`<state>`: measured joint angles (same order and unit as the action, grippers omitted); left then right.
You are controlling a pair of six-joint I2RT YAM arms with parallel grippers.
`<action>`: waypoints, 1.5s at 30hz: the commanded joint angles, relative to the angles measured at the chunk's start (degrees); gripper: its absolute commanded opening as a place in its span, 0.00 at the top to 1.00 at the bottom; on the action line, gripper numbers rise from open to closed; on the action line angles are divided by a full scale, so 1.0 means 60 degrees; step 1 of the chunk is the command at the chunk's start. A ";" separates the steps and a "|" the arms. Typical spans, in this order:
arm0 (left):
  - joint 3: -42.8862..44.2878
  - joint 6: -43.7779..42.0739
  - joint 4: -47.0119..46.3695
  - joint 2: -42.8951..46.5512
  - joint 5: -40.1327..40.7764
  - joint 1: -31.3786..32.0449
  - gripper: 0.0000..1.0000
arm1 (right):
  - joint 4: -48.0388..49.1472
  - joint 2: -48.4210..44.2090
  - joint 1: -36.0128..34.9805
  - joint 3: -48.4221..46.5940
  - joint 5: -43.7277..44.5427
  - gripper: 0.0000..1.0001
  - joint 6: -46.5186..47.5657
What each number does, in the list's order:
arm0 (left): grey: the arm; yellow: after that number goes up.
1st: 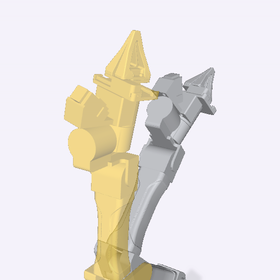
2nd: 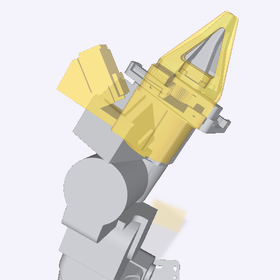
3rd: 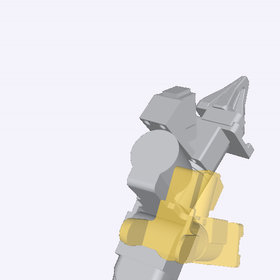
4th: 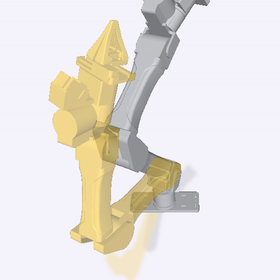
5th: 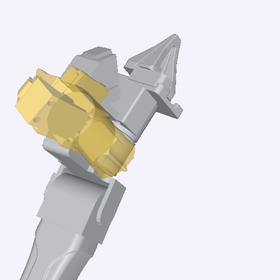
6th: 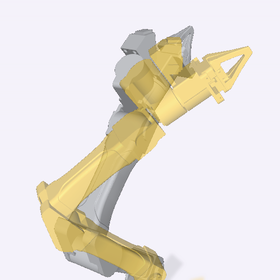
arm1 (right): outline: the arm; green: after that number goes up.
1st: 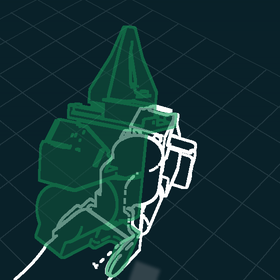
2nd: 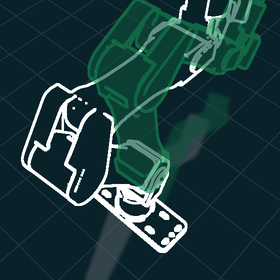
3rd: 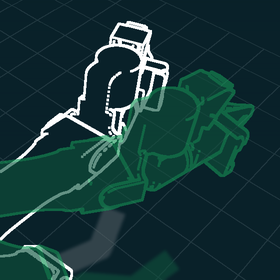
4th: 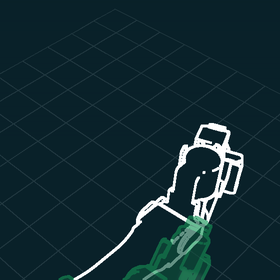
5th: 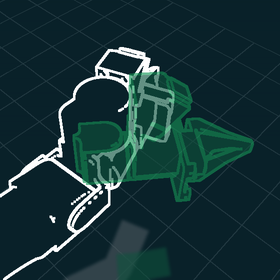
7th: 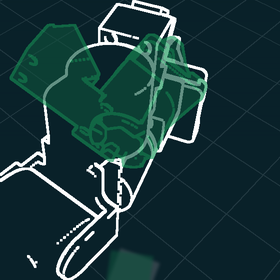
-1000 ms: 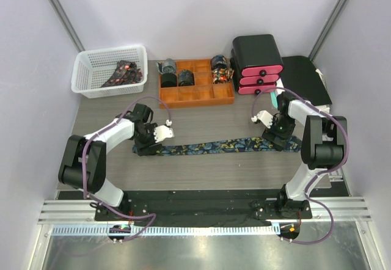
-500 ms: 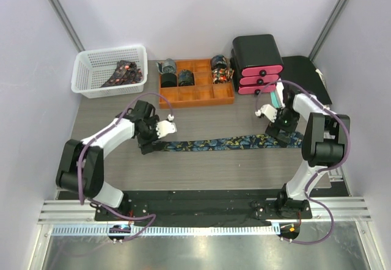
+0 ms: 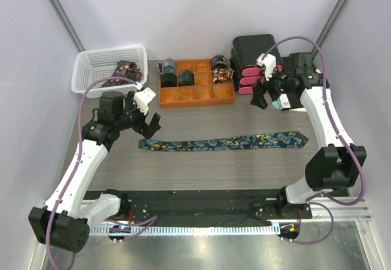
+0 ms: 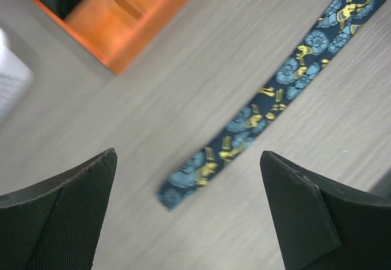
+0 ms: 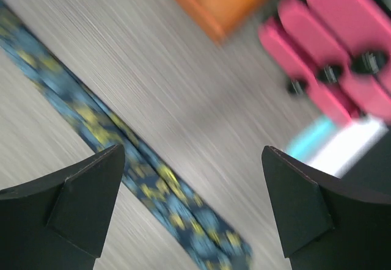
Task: Roll the ties
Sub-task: Roll the tie at the center of the board.
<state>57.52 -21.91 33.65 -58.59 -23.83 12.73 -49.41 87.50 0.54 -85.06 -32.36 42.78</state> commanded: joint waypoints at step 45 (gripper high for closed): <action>-0.2467 0.7460 -0.2649 -0.5792 -0.3088 -0.5066 0.59 | 0.6543 0.3916 -0.7677 -0.0178 -0.0243 0.48 -0.7937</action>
<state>43.27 21.74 20.32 -93.27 -40.80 -17.65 -21.76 110.17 -45.56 -79.33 -25.28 19.62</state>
